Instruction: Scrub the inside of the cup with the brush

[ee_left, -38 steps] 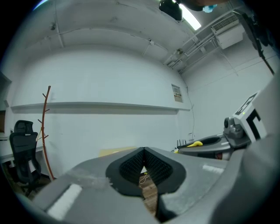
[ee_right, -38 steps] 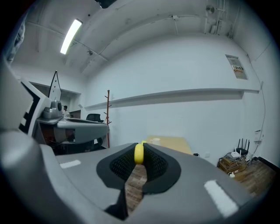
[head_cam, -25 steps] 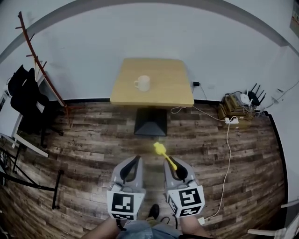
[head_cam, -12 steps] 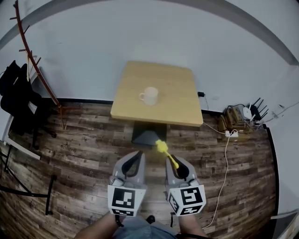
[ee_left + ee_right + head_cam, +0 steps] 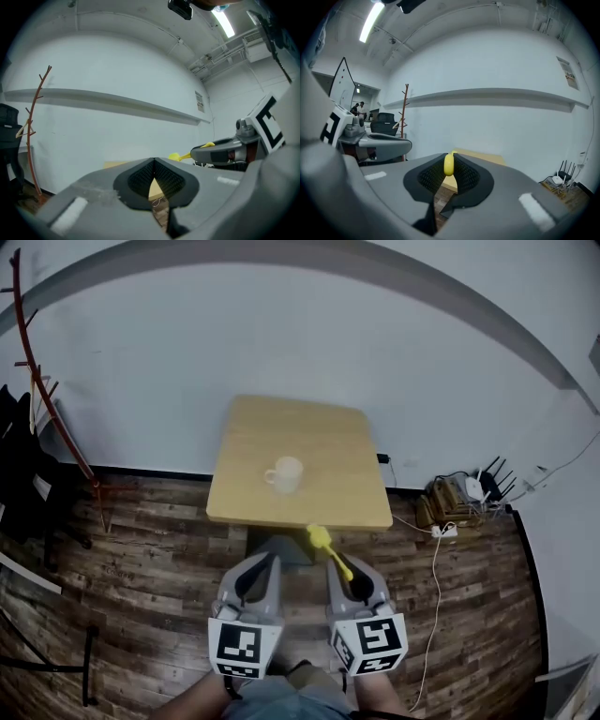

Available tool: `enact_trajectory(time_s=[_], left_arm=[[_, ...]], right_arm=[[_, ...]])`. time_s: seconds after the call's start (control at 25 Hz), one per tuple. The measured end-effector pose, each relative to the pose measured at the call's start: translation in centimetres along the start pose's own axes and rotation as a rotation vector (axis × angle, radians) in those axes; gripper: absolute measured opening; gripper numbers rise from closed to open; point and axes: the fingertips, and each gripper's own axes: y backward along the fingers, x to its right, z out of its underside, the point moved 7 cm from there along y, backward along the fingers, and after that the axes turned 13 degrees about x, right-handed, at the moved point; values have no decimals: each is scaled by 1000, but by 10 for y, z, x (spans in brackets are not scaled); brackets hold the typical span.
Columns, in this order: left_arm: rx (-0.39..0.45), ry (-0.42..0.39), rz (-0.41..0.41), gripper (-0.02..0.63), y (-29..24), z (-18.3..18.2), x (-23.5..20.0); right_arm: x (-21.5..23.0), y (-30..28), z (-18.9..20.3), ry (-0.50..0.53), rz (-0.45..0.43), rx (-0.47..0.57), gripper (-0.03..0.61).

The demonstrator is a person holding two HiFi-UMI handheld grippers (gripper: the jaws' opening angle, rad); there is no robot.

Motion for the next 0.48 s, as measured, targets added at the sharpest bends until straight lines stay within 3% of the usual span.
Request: enact_trajectory(time_s=[0.48], left_arm=[[-73, -11, 19, 20, -62, 38, -23]], right_arm=[[45, -60, 18, -30, 23, -4, 41]])
